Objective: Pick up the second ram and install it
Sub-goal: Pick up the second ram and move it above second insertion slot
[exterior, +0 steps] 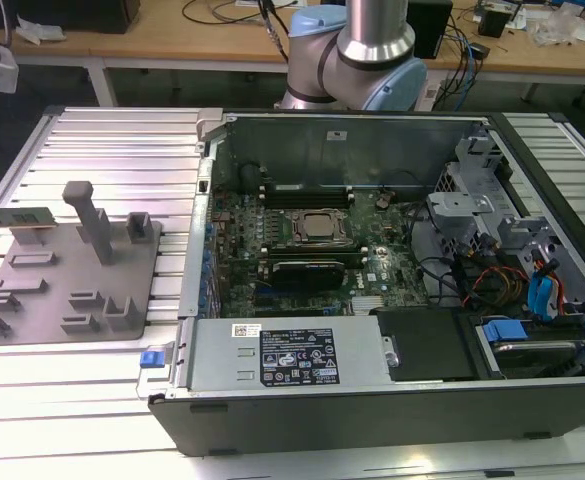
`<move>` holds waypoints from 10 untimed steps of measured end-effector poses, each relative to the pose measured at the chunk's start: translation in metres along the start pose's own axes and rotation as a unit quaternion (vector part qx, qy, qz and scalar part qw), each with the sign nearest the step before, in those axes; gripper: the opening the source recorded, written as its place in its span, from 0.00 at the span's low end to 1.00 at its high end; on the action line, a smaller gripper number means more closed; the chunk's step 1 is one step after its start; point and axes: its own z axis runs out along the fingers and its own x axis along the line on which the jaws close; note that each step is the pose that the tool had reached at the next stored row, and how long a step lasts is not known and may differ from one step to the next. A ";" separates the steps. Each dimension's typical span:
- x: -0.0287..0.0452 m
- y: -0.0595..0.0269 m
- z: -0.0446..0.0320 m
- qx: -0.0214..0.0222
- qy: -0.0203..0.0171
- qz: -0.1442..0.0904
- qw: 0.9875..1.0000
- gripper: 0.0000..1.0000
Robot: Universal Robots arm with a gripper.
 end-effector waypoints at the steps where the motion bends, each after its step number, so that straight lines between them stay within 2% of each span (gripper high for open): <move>1: -0.0001 0.0001 -0.0021 0.000 0.000 0.000 1.000 0.09; 5: -0.0004 0.0004 -0.0124 0.000 -0.002 0.001 1.000 0.09; 8: -0.0008 0.0007 -0.0239 0.000 -0.003 0.001 1.000 0.09; 10: -0.0009 0.0009 -0.0281 0.000 -0.004 0.001 1.000 0.09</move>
